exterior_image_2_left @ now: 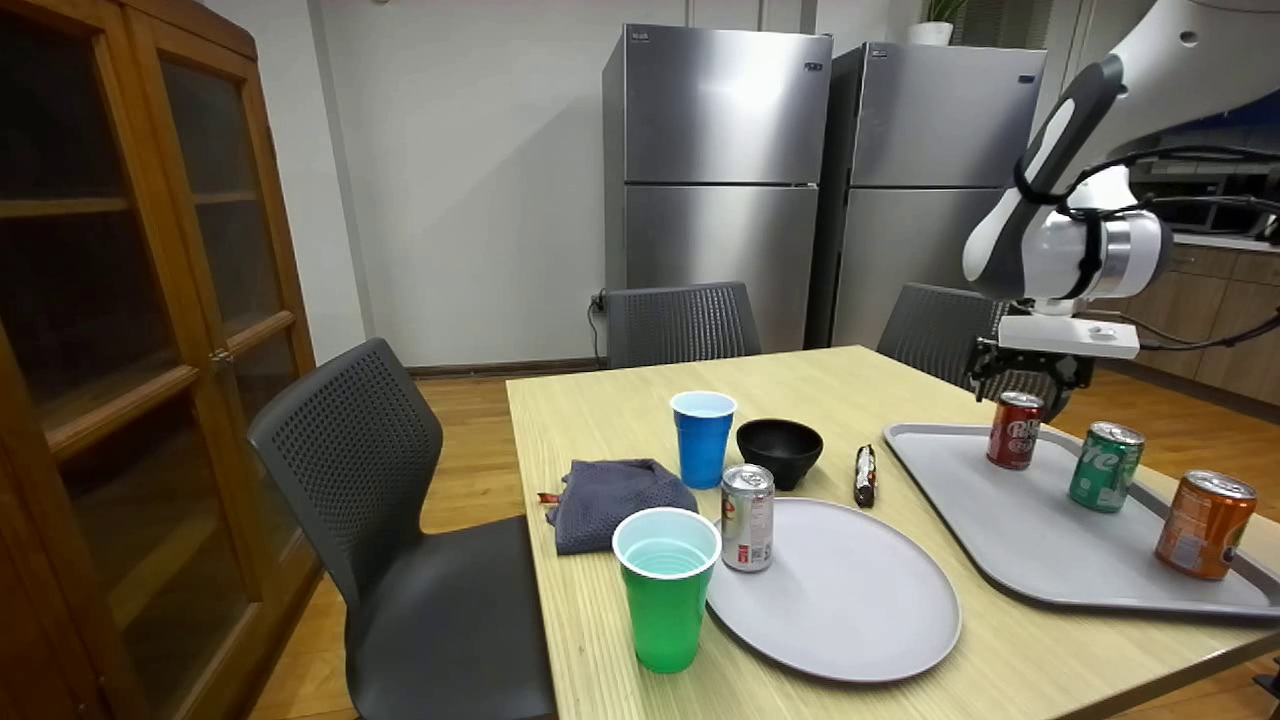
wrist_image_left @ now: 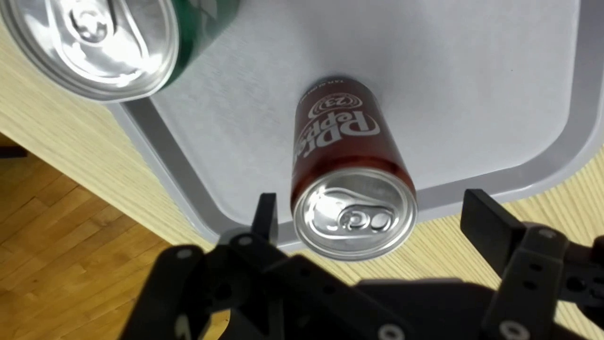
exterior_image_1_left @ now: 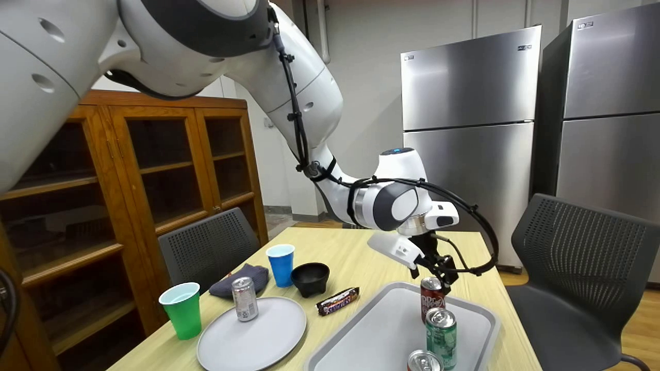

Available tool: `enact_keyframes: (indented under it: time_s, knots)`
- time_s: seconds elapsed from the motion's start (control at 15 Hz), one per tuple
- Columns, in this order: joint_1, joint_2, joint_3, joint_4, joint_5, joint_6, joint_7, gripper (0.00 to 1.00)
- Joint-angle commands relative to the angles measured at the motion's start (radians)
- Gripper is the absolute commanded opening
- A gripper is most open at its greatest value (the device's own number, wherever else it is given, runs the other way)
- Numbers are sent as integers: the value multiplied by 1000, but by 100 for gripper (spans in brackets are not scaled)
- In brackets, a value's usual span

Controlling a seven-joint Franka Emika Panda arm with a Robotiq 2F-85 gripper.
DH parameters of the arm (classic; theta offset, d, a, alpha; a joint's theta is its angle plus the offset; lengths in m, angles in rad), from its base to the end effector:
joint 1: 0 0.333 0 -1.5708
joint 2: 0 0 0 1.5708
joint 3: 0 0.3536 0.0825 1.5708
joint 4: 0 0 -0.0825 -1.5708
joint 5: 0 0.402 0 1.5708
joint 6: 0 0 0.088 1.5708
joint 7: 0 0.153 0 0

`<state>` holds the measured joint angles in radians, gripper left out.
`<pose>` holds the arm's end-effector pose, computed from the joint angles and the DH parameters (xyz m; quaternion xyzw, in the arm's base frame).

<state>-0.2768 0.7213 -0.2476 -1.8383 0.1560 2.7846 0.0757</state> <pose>0.6167 -0.3498 0.1381 0.9377 -0.3211 0.1138 0.0679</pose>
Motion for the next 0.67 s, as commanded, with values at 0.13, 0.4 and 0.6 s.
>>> enact_keyframes:
  time_s: [0.13,0.4,0.6]
  knots:
    - [-7,45,-4,74,-26,-60,21,74]
    - [-6,54,-8,86,-27,-57,22,53]
    - [-5,45,-10,80,-27,-51,20,38]
